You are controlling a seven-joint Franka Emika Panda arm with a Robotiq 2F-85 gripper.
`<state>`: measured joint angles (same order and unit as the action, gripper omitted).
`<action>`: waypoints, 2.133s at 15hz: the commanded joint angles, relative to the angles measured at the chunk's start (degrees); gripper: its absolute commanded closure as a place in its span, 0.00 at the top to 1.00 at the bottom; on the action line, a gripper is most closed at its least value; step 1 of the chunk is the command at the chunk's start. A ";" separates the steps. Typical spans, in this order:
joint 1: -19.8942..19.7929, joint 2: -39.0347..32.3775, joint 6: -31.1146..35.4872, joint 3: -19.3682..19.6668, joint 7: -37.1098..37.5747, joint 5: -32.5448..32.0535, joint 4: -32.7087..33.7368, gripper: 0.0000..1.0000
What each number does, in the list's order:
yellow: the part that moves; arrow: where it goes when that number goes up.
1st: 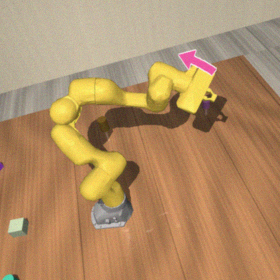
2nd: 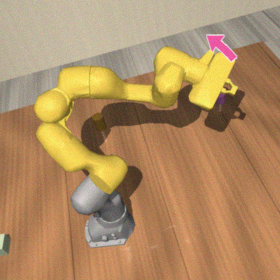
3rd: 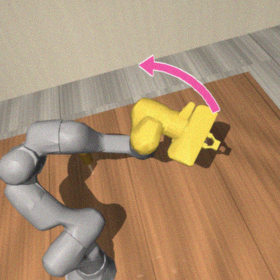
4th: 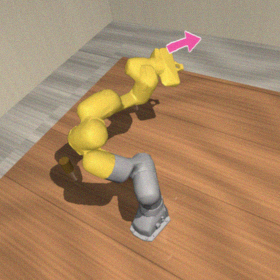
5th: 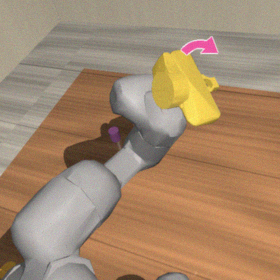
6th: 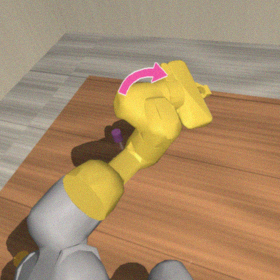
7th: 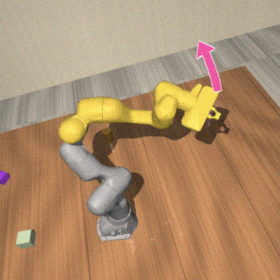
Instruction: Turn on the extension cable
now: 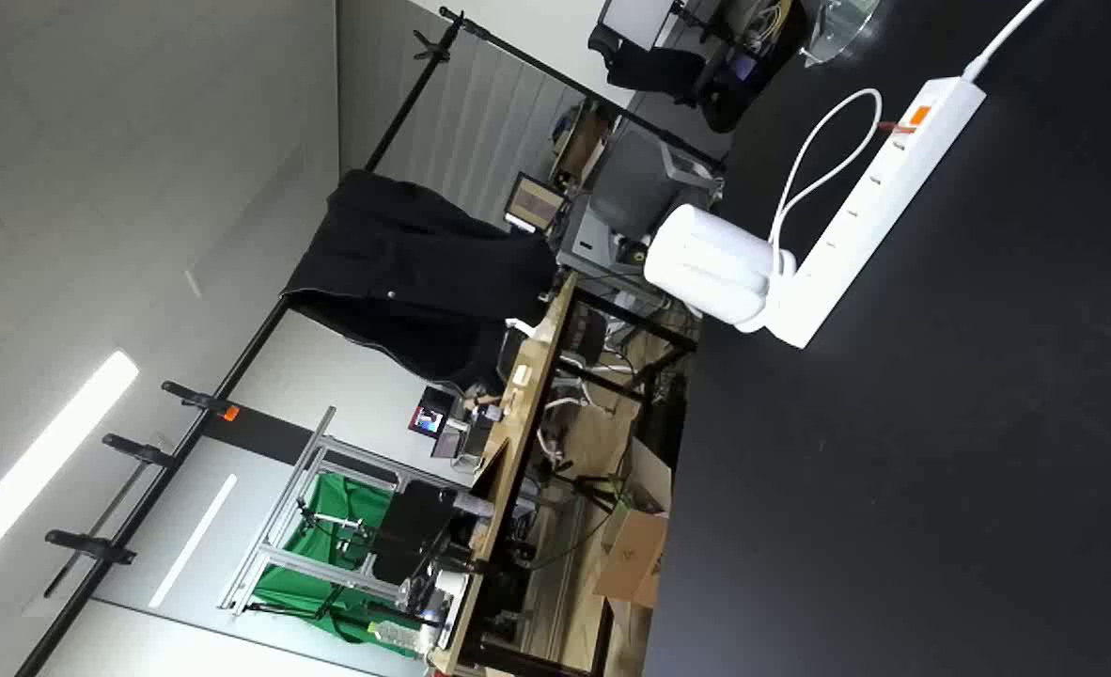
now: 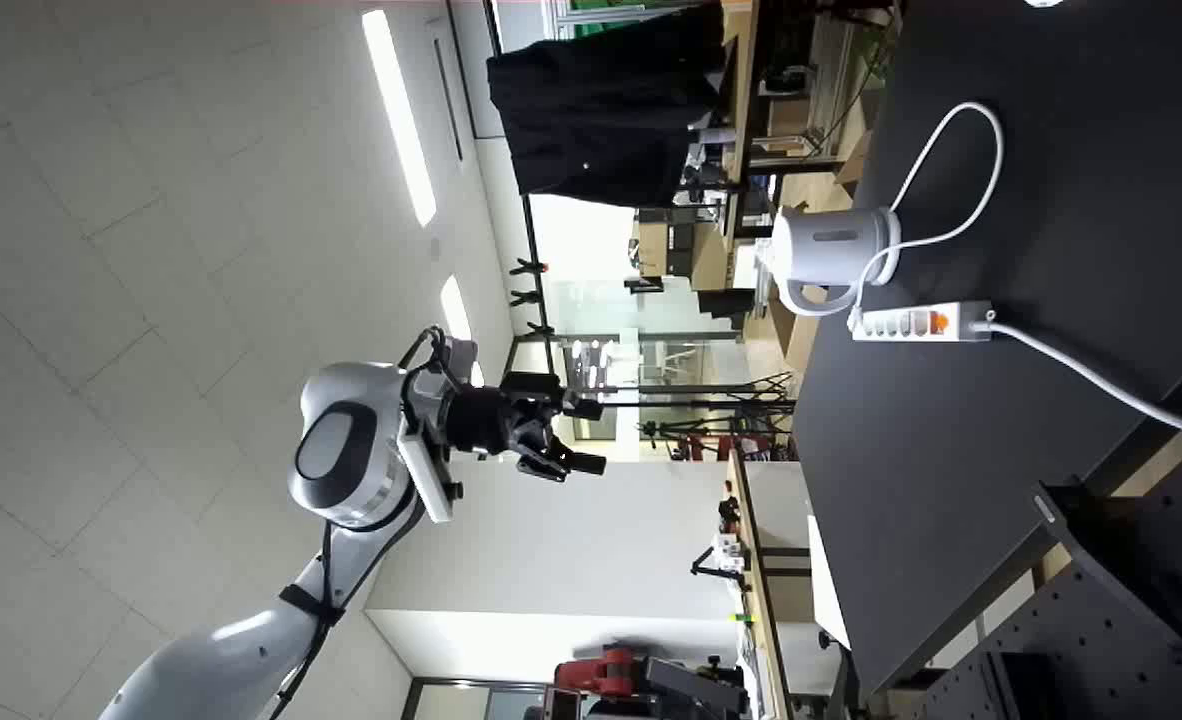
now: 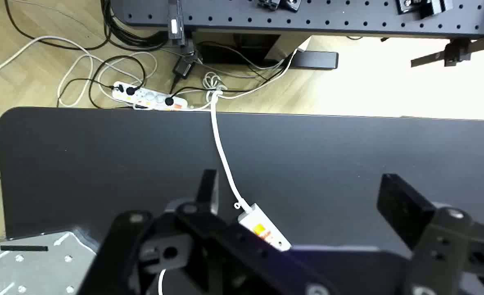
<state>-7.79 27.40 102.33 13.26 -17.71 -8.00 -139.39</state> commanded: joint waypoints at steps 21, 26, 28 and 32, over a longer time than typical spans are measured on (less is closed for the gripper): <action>-1.14 -17.32 36.76 2.60 2.45 8.91 1.88 0.39; -1.25 -25.69 38.03 0.92 3.39 13.35 5.56 0.05; -1.88 -23.78 39.89 0.51 1.86 12.68 2.73 0.15; -1.98 -25.71 39.59 0.17 2.03 12.77 4.20 0.05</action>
<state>-8.89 1.65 142.03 14.35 -15.77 4.81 -135.21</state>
